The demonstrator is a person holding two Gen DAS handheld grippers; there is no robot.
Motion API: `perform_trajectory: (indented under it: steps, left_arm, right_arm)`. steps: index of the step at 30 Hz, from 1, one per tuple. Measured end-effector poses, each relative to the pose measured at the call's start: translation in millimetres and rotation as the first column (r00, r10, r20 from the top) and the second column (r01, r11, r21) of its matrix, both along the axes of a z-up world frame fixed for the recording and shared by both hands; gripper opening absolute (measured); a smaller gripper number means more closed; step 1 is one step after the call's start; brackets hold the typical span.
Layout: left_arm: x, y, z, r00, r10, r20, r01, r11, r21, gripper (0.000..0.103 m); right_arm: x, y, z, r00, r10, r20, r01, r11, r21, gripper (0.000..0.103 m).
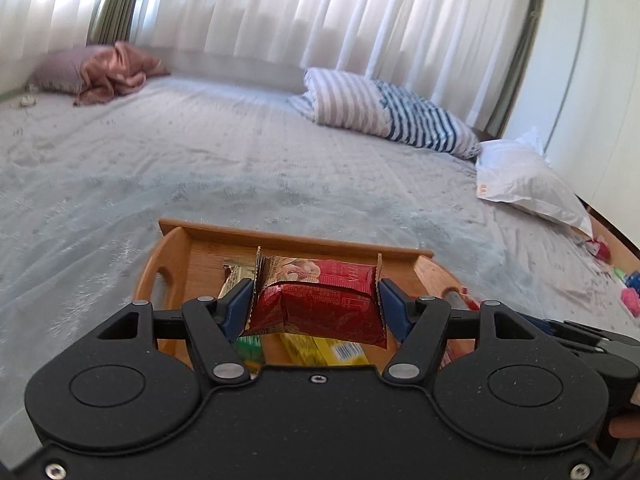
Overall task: Organize snacks
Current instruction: 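Carry the red chip bag and checkered packet over the tray with both grippers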
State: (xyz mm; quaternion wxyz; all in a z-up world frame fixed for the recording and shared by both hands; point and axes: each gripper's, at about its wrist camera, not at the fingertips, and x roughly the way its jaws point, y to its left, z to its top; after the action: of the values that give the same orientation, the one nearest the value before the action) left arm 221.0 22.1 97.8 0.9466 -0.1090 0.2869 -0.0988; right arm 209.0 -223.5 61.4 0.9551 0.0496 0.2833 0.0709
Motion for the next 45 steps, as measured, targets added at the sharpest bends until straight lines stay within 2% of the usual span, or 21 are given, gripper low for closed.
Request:
perform_trajectory:
  steps: [3, 5, 10, 15, 21, 25, 33, 42, 43, 45]
  left_arm:
    - [30, -3, -8, 0.999, 0.000, -0.041, 0.000, 1.000, 0.007, 0.064]
    - [49, -6, -16, 0.998, 0.012, -0.069, -0.011, 1.000, 0.018, 0.064]
    - [85, -15, -38, 0.992, 0.049, -0.115, -0.044, 0.998, 0.045, 0.064]
    - [103, -21, -55, 0.988, 0.068, -0.141, -0.060, 0.997, 0.054, 0.064]
    - [113, -28, -72, 0.986, 0.075, -0.152, -0.063, 0.995, 0.080, 0.065]
    - [112, -36, -76, 0.990, 0.069, -0.125, -0.052, 0.989, 0.135, 0.065]
    - [114, -41, -78, 0.991, 0.062, -0.122, -0.044, 0.989, 0.140, 0.065]
    - [114, -42, -79, 0.991, 0.060, -0.119, -0.041, 0.988, 0.152, 0.070]
    - [114, -43, -79, 0.991, 0.059, -0.120, -0.040, 0.988, 0.151, 0.071]
    - [114, -43, -78, 0.991, 0.052, -0.127, -0.033, 0.989, 0.146, 0.077]
  right_arm:
    - [38, -5, -9, 0.997, -0.014, -0.074, 0.017, 0.999, 0.042, 0.037]
    - [57, -7, -14, 0.995, -0.035, -0.096, 0.038, 0.999, 0.036, 0.037]
    - [90, -6, -27, 0.990, -0.061, -0.129, 0.064, 0.998, 0.022, 0.037]
    - [110, 5, -33, 0.990, -0.058, -0.130, 0.053, 0.998, -0.039, 0.037]
    - [124, 18, -43, 0.990, -0.071, -0.118, 0.061, 0.994, -0.087, 0.038]
    - [128, 20, -53, 0.988, -0.085, -0.125, 0.073, 0.993, -0.093, 0.038]
    - [128, 18, -58, 0.987, -0.093, -0.130, 0.084, 0.994, -0.070, 0.038]
    - [129, 17, -61, 0.987, -0.089, -0.136, 0.081, 0.995, -0.061, 0.039]
    - [129, 16, -61, 0.987, -0.087, -0.136, 0.080, 0.995, -0.056, 0.040]
    - [127, 16, -60, 0.988, -0.087, -0.124, 0.082, 0.996, -0.045, 0.048]
